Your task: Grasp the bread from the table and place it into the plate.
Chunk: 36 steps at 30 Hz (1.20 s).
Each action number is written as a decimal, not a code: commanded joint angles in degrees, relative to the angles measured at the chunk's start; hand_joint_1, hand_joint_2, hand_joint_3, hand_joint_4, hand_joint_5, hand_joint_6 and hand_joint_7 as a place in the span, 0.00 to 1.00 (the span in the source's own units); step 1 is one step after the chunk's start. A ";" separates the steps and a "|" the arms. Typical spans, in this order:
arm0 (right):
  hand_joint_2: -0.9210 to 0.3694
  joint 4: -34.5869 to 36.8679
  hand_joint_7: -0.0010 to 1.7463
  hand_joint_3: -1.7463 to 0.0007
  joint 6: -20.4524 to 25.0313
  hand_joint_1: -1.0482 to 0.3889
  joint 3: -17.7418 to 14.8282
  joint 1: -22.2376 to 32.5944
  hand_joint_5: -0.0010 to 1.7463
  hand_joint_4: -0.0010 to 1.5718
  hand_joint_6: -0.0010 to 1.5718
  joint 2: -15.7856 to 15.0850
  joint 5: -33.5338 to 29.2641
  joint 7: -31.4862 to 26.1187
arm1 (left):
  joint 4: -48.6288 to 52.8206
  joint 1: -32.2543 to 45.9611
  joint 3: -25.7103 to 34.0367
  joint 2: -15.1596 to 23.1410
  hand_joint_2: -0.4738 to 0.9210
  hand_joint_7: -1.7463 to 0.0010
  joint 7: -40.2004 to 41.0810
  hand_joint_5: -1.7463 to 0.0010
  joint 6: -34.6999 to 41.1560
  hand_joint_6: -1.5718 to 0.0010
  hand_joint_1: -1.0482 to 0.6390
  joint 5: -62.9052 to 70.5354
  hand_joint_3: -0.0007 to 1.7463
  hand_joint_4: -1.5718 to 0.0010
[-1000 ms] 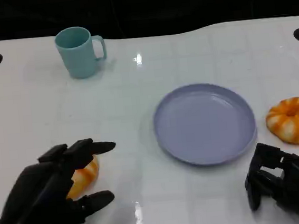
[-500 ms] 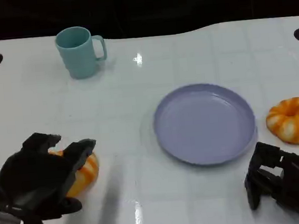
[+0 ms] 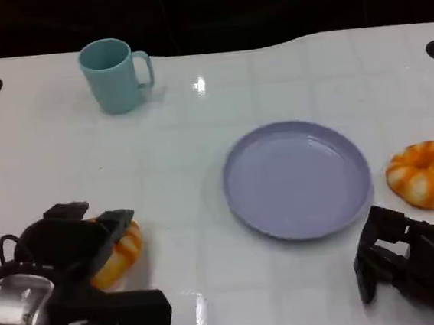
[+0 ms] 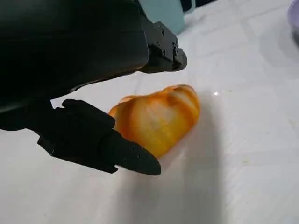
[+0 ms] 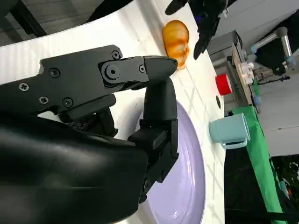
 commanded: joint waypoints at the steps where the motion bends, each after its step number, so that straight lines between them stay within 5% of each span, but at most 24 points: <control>1: 0.00 0.50 0.93 0.85 -0.39 0.31 -0.12 0.46 1.00 0.47 0.38 -0.54 -0.17 0.43 | 6.87 -4.45 -1.66 1.14 0.91 1.00 -0.04 0.95 1.22 0.91 0.41 -2.20 0.00 0.99; 12: 0.00 -1.96 0.93 0.86 1.56 0.32 0.30 1.44 1.00 0.46 0.39 -0.41 -0.59 -0.69 | 16.23 -9.92 -5.52 2.78 0.93 0.98 2.10 0.93 -0.74 0.82 0.43 -6.03 0.01 0.89; 15: 0.00 -2.89 0.92 0.86 2.63 0.32 0.45 1.72 1.00 0.46 0.39 -0.42 -0.64 -1.32 | 17.84 -9.15 -4.15 2.42 0.96 0.98 7.69 0.90 -3.50 0.71 0.48 -9.35 0.03 0.74; 16: 0.00 -3.28 0.92 0.86 3.06 0.32 0.53 1.84 1.00 0.46 0.39 -0.44 -0.73 -1.66 | 18.45 -8.63 -3.49 2.05 0.98 0.98 10.82 0.53 -4.76 0.58 0.49 -10.54 0.10 0.65; 17: 0.00 -3.60 0.92 0.86 3.40 0.32 0.60 1.95 1.00 0.47 0.39 -0.46 -0.79 -1.90 | 18.99 -8.36 -3.20 1.89 0.96 0.98 13.02 0.33 -5.63 0.50 0.49 -11.41 0.19 0.64; 19: 0.00 -4.12 0.92 0.86 3.72 0.32 0.67 2.16 1.00 0.47 0.39 -0.50 -0.79 -2.09 | 20.56 -8.29 -2.94 1.58 0.90 0.99 16.81 0.18 -7.35 0.44 0.50 -12.85 0.33 0.62; 21: 0.00 -4.44 0.92 0.86 4.28 0.32 0.58 2.29 1.00 0.47 0.39 -0.52 -0.43 -1.92 | 23.30 -8.51 -2.61 1.00 0.80 0.92 22.05 0.07 -10.28 0.25 0.50 -14.41 0.64 0.52; 22: 0.00 -4.56 0.92 0.86 4.47 0.32 0.58 2.32 1.00 0.47 0.39 -0.58 -0.40 -1.88 | 24.82 -8.65 -2.50 0.74 0.77 0.56 24.97 0.03 -12.02 0.35 0.49 -15.01 0.72 0.50; 23: 0.00 -4.64 0.92 0.86 4.46 0.32 0.58 2.35 1.00 0.47 0.39 -0.62 -0.44 -1.90 | 25.97 -8.86 -2.54 0.52 0.77 0.32 26.70 0.02 -12.86 0.46 0.49 -15.46 0.74 0.50; 25: 0.00 -4.38 0.93 0.85 3.68 0.32 0.57 2.29 1.00 0.47 0.39 -0.72 -0.55 -1.51 | 27.63 -9.35 -2.73 0.26 0.78 0.08 28.39 0.00 -13.69 0.58 0.50 -16.20 0.74 0.50; 33: 0.00 -2.43 0.94 0.85 2.28 0.32 0.08 1.68 1.00 0.47 0.38 -1.06 -0.34 -0.31 | 37.38 -14.27 -3.76 -1.63 0.76 0.00 33.41 0.00 -17.29 0.69 0.50 -18.17 0.69 0.54; 36: 0.00 -1.06 0.93 0.86 1.60 0.32 -0.47 1.22 1.00 0.47 0.38 -0.83 0.43 0.80 | 38.58 -16.55 -4.05 -1.88 0.67 0.00 33.18 0.00 -17.04 0.68 0.51 -18.46 0.75 0.54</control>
